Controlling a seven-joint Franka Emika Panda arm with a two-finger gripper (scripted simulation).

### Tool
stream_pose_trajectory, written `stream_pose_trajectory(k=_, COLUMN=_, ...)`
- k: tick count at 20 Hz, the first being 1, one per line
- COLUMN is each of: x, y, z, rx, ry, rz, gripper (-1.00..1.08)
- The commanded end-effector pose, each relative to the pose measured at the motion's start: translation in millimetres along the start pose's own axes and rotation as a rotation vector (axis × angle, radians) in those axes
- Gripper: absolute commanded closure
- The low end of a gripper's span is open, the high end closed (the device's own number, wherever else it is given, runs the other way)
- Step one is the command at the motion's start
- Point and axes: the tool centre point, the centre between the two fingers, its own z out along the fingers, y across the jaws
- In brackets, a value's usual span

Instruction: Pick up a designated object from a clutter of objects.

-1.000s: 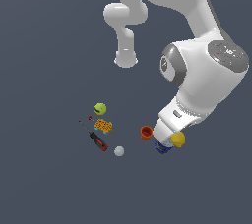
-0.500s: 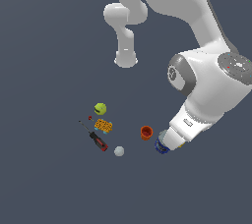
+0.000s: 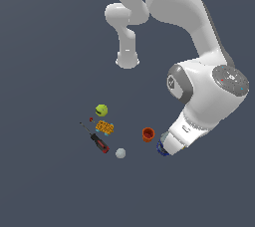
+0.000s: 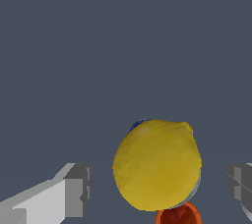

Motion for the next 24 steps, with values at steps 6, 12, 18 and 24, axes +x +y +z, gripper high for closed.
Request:
stream_pose_trajectory(k=6, x=0, y=0, z=24, rx=0.0, ry=0.0, rz=-0.002, gripper=-0.92)
stream_pose_trajectory(k=12, x=1, y=0, z=23, rx=0.0, ry=0.0, rz=-0.002, gripper=1.08)
stream_pose_trajectory(k=18, x=1, y=0, z=23, rx=0.0, ry=0.0, rz=-0.002, gripper=1.08)
stream_pose_trajectory(k=24, x=-1, y=-1, z=22, rx=0.0, ry=-0.001, rz=-0.001, gripper=1.08)
